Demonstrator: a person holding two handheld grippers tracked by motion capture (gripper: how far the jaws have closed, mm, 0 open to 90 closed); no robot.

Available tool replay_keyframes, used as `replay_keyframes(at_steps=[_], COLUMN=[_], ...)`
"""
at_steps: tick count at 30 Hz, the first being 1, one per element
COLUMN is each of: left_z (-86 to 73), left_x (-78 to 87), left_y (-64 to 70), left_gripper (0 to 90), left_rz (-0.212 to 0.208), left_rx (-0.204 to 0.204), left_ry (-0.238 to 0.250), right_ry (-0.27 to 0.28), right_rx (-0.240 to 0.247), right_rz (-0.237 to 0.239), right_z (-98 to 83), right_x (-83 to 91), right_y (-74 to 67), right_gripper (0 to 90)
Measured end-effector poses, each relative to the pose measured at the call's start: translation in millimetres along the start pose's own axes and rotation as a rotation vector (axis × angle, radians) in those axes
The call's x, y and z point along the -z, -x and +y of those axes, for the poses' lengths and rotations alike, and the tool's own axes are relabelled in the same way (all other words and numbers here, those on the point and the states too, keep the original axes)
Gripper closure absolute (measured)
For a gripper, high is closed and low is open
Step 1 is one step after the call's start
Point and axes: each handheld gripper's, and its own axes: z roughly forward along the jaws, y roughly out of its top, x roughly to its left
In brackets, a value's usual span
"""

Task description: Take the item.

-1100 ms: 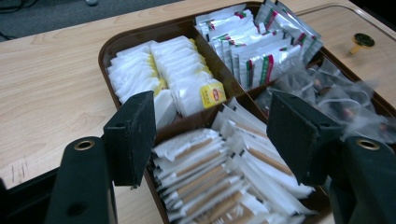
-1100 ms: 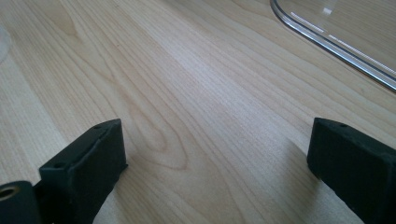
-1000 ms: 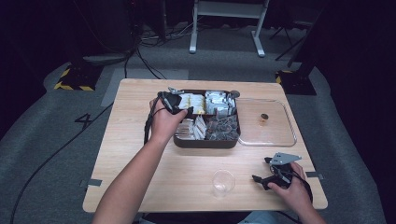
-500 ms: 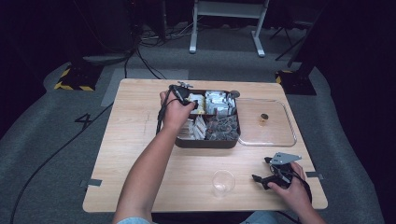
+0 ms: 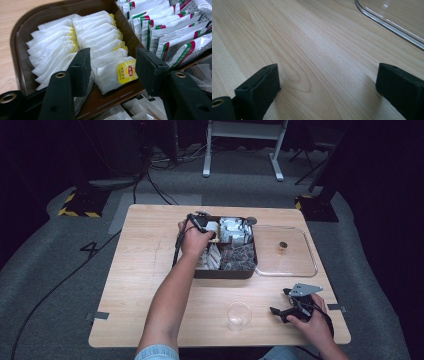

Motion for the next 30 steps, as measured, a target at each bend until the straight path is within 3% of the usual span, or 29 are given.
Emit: replay_keyframes(at_steps=[7, 12, 20, 30], left_z=[-1.2, -1.1, -0.4, -2.3], left_x=[-10.4, -15.7, -19.5, -21.7], left_y=[-4.3, -6.7, -7.4, -4.1], left_gripper=[52.9, 53.5, 55.2, 69.0], left_rz=[-0.019, -0.031, -0.033, -0.033], left_rx=[0.019, 0.023, -0.006, -0.052], left_ry=[-0.042, -0.046, -0.055, -0.099], right_ry=[0.000, 0.000, 0.001, 0.001], right_rx=[0.000, 0.000, -0.002, 0.000], right_rz=[0.000, 0.000, 0.000, 0.000], right_z=[0.0, 0.0, 0.0, 0.0], right_x=[0.0, 0.0, 0.0, 0.0], right_y=[0.0, 0.0, -0.1, 0.0], right_gripper=[5.5, 5.5, 5.4, 5.4])
